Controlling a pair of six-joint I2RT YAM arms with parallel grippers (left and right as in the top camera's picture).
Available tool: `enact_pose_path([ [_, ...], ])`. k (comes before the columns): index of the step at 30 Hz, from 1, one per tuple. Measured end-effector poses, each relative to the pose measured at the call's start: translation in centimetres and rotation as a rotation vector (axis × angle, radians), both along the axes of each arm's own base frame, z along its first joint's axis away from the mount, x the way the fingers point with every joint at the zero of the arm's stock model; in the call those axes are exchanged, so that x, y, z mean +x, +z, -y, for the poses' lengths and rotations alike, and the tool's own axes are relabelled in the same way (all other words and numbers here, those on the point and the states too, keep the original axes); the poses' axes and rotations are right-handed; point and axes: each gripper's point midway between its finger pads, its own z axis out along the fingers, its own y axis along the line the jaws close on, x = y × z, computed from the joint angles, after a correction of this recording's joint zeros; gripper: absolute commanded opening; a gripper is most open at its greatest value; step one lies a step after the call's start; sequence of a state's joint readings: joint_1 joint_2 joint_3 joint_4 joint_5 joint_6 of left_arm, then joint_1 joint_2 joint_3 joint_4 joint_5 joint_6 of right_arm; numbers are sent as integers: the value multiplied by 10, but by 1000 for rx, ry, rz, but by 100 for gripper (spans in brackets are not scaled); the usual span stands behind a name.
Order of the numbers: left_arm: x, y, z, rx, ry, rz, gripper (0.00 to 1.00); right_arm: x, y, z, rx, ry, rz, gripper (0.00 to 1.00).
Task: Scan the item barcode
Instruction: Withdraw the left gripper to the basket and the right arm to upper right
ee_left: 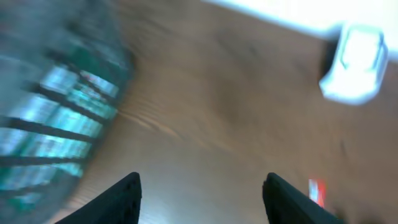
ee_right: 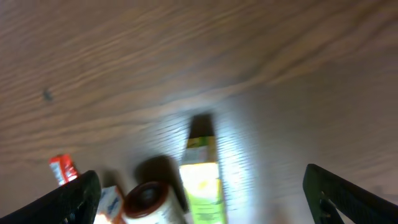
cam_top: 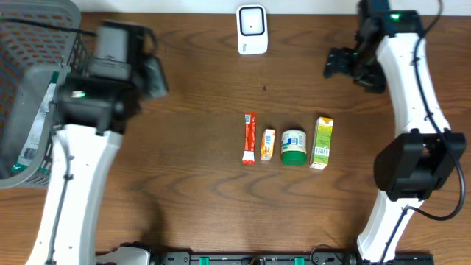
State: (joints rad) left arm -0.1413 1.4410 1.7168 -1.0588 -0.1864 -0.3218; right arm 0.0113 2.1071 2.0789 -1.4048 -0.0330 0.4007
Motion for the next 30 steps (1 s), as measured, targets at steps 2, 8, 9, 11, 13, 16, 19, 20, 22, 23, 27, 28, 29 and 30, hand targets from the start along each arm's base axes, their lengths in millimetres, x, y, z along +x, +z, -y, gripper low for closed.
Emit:
enact_pose_path([
  [2, 2, 20, -31, 13, 98, 56, 65, 0, 0, 13, 0, -29, 0, 99],
  [8, -15, 39, -136, 48, 412, 119, 73, -1, 0, 38, -2, -88, 0, 99],
  [9, -20, 38, -151, 53, 456, 116, 75, -1, 0, 41, -2, -93, 0, 99],
  [11, -29, 35, -179, 61, 536, 106, 79, -1, 0, 42, -3, -95, 0, 99],
  [13, -38, 30, -206, 66, 612, 92, 79, -1, 0, 42, -2, -95, 0, 99],
  [16, -45, 13, -243, 66, 705, 53, 80, -1, 0, 42, -2, -95, 0, 99],
  [19, -39, -11, -270, 37, 729, 11, 83, -1, 0, 42, -2, -95, -1, 99],
  [20, -35, -22, -277, 24, 721, -10, 84, -1, 0, 42, -2, -95, 0, 99],
  [22, -22, -48, -288, -19, 668, -54, 88, -1, 0, 42, -2, -95, 0, 99],
  [23, -18, -58, -290, -40, 650, -72, 88, -1, 0, 42, -2, -95, 0, 99],
  [27, 0, -117, -291, -141, 518, -190, 88, -1, 0, 42, -2, -95, 0, 99],
  [28, 3, -129, -289, -163, 488, -214, 88, -1, 0, 42, -2, -95, 0, 99],
  [29, 7, -142, -286, -190, 451, -239, 88, -1, 0, 42, -2, -95, 0, 99],
  [30, 11, -153, -283, -213, 417, -258, 88, -1, 0, 42, -2, -95, 0, 99],
])
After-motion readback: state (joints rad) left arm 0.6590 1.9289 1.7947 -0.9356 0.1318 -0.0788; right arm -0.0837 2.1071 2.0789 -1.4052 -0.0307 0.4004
